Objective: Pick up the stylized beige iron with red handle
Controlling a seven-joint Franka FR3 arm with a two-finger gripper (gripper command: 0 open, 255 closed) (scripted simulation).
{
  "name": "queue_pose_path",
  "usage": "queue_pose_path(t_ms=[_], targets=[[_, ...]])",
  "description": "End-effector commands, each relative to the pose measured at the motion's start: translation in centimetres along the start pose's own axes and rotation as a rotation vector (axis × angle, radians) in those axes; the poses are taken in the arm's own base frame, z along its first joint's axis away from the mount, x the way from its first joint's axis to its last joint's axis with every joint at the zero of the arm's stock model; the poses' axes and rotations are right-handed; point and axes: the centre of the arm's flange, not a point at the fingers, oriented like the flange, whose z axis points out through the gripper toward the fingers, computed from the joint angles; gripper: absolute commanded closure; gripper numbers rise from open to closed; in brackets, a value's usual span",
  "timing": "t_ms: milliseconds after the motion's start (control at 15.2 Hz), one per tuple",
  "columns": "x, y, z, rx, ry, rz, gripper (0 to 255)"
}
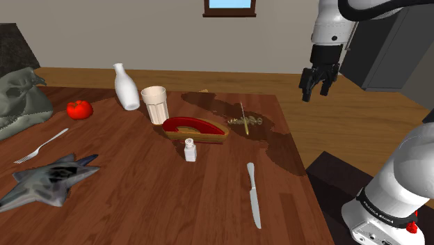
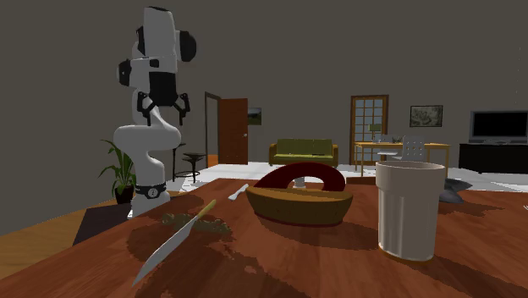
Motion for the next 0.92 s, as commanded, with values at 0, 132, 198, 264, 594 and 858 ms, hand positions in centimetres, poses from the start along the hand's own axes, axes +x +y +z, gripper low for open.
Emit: queue_pose_path(t_ms=[0, 132, 198, 264, 594, 858], targets=[[0.0, 0.0, 0.0, 0.000, 0.000, 0.000, 0], [2.2, -1.5, 0.3, -0.015, 0.004, -0.056, 0], [3.3, -2.3, 0.5, -0.023, 0.006, -0.084, 0], [4.4, -3.1, 0.7, -0.030, 0.008, -0.112, 0], [9.3, -7.6, 1.6, -0.069, 0.018, -0.251, 0], [12.8, -11.7, 2.4, -0.099, 0.026, -0.363, 0]])
